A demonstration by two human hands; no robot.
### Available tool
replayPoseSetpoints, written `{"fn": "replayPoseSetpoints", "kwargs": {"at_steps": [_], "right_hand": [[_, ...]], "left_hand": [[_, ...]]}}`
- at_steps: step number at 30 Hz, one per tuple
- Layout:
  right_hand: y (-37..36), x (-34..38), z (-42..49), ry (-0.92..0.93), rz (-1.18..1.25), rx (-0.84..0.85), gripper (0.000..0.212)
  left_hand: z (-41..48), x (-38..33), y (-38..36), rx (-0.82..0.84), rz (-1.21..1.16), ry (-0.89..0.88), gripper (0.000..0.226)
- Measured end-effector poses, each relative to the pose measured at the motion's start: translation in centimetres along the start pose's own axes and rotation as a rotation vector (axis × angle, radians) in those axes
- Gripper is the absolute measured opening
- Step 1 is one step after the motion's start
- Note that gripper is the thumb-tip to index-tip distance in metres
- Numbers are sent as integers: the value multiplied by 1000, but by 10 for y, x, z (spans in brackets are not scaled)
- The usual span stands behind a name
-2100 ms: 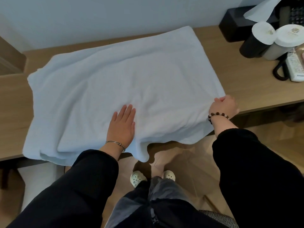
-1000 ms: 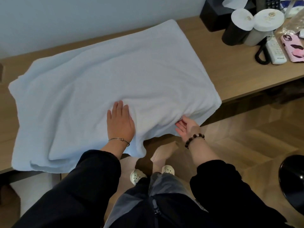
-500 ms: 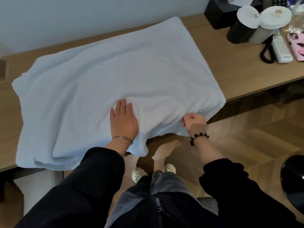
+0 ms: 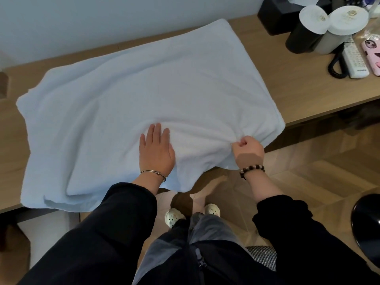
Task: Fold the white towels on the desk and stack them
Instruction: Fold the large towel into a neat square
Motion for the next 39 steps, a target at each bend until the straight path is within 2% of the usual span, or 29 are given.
{"fn": "replayPoseSetpoints", "kwargs": {"at_steps": [2, 5, 9, 13, 19, 22, 24, 27, 29, 32, 34, 36, 39], "right_hand": [[1, -9, -2, 25, 134, -59, 31], [15, -23, 2, -39, 275, -225, 23], [16, -16, 15, -75, 89, -108, 22], [30, -19, 24, 0, -107, -128, 28], [53, -29, 32, 31, -14, -185, 40], [62, -31, 35, 12, 52, -316, 23], [69, -29, 43, 2, -25, -351, 20], [76, -21, 59, -3, -142, -303, 27], [80, -14, 70, -34, -171, -228, 32], [87, -11, 82, -3, -305, -104, 20], [95, -15, 88, 58, -405, -129, 13], [101, -22, 90, 48, -315, -170, 12], [107, -28, 96, -14, 91, -197, 20]], "left_hand": [[1, 1, -1, 9, 18, -10, 55], [2, 1, -3, 16, 46, -17, 57], [2, 1, -5, 19, 53, -7, 58], [3, 1, -5, 20, 53, -9, 57], [5, -6, 0, 11, 21, 11, 52], [18, -24, 5, -12, -13, -10, 43], [33, -44, 8, 18, -26, -84, 47], [58, -81, 8, 101, 10, -239, 58], [73, -96, 8, 129, 47, -278, 61], [83, -101, 6, 114, 117, -306, 63], [84, -99, 4, 103, 128, -321, 64], [84, -99, 3, 96, 123, -328, 65], [86, -99, 4, 87, 103, -323, 67]]}}
Point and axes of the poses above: each hand's wrist, its own z-axis towards the middle knuckle, its own y-axis out of the back of the hand, x = y × z, the point moved 1 cm from there along z, towards the middle knuckle, and after that the axes turned 11 degrees about x, right-handed, at the moved point
